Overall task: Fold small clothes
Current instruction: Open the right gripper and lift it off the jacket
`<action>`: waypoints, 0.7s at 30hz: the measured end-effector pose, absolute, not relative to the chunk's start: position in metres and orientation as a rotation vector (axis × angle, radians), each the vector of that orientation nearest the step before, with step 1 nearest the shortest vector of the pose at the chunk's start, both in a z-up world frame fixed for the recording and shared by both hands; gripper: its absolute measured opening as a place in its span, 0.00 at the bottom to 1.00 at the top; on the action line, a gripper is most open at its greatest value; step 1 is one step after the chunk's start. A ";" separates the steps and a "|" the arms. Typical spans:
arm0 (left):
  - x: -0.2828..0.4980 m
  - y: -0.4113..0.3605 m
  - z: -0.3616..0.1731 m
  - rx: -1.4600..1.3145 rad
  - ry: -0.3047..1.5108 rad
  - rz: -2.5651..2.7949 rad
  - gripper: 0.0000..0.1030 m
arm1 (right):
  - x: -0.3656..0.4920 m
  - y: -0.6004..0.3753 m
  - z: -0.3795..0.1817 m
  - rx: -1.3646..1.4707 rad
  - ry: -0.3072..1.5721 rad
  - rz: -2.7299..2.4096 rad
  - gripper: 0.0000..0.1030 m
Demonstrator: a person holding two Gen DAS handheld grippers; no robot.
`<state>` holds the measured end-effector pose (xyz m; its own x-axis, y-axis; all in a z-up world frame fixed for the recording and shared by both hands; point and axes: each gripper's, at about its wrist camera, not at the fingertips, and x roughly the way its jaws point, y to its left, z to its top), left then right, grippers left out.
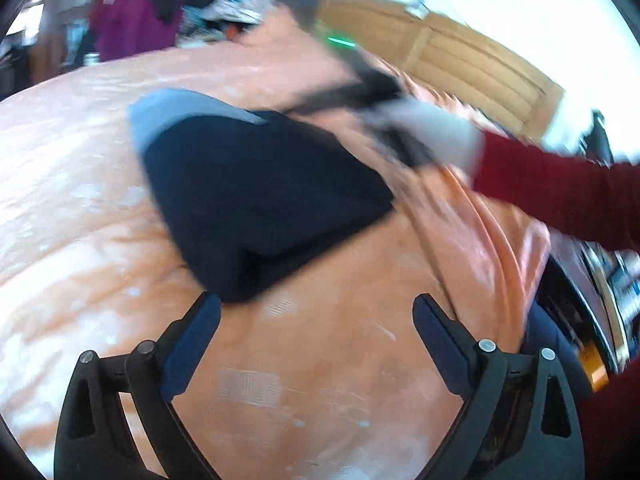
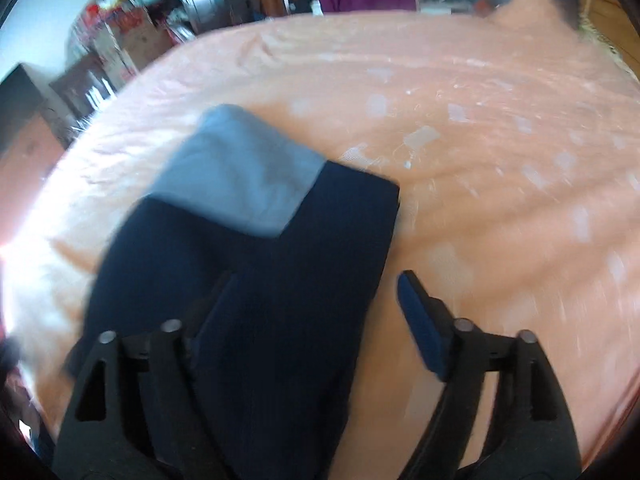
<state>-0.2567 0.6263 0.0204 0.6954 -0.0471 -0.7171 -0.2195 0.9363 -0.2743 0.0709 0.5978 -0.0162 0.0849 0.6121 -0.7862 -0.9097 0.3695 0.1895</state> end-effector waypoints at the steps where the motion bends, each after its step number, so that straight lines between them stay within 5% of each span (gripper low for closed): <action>1: -0.258 0.634 0.023 -0.384 0.778 0.136 0.96 | 0.052 0.575 -0.010 -0.388 0.910 1.180 0.82; 4: -0.266 0.658 0.028 -0.432 0.704 0.269 1.00 | 0.009 0.528 -0.008 -0.380 0.911 1.181 0.86; 6: -0.262 0.673 0.011 -0.437 0.824 0.448 1.00 | -0.023 0.498 -0.017 -0.391 0.918 1.156 0.94; 13: -0.257 0.678 -0.047 -0.435 1.072 0.653 1.00 | -0.056 0.453 -0.073 -0.427 1.012 0.978 0.98; 21: -0.250 0.690 -0.053 -0.481 1.002 0.695 1.00 | -0.052 0.467 -0.088 -0.452 0.999 0.906 1.00</action>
<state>-0.2498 0.6901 -0.0535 0.3573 0.3038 -0.8832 -0.7206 0.6912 -0.0538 -0.0521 0.4669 -0.0883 0.2340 0.4400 -0.8670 -0.8201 0.5682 0.0671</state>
